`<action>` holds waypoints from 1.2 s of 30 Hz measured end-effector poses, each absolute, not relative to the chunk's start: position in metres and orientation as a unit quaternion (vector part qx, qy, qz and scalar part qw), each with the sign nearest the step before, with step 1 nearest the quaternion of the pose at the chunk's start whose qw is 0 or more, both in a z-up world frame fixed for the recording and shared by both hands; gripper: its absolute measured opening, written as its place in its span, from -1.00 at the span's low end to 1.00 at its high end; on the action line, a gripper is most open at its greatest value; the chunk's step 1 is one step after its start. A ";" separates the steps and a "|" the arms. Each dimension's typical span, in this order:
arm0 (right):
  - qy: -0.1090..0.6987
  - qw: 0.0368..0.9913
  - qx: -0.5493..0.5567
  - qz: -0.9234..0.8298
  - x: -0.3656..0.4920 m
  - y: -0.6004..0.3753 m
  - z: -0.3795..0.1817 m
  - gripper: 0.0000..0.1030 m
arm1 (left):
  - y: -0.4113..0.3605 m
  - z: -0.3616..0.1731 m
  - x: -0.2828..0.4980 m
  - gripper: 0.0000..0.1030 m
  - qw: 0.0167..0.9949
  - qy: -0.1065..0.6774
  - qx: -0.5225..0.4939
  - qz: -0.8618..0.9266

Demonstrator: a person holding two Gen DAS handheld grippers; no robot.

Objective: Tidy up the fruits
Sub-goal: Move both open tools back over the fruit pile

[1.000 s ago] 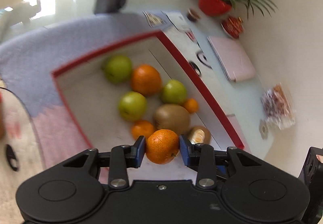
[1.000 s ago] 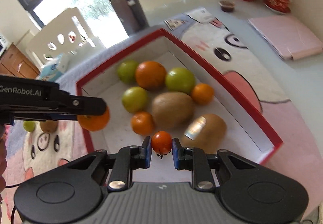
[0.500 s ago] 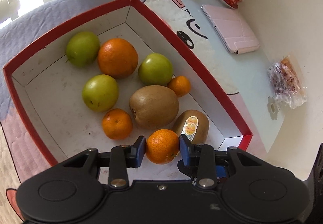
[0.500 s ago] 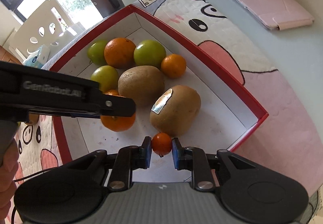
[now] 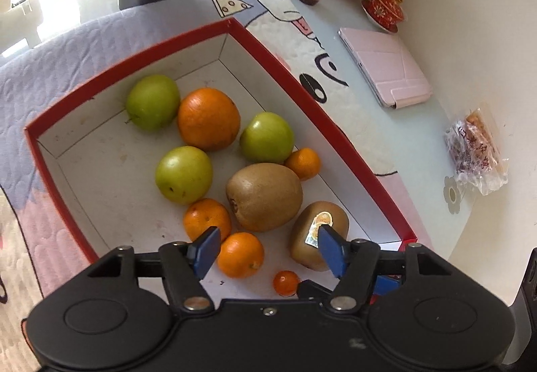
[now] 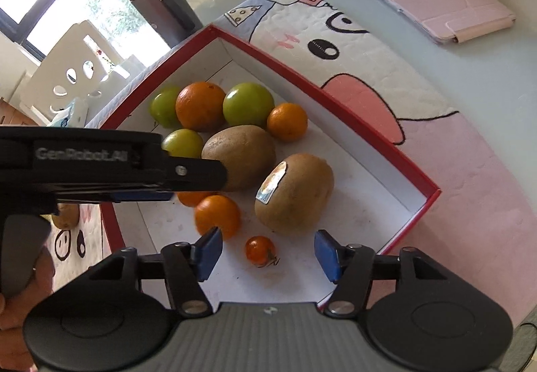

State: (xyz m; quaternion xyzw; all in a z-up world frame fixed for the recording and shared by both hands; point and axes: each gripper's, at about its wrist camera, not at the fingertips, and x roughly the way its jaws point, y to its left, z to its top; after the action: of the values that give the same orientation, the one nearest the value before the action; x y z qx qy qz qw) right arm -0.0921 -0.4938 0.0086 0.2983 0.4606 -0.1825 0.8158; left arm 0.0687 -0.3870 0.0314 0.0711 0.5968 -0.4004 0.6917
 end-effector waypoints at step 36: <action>0.467 0.872 0.126 -0.078 0.054 -0.393 0.084 0.25 | -0.183 0.094 0.191 0.48 0.803 0.552 -0.017 -0.225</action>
State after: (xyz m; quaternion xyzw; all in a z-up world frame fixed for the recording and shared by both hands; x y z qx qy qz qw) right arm 0.0540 -0.3934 0.0844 0.1264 0.4673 -0.0780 0.8715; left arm 0.1915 -0.1834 0.0941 -0.0172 0.5519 -0.2255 0.8026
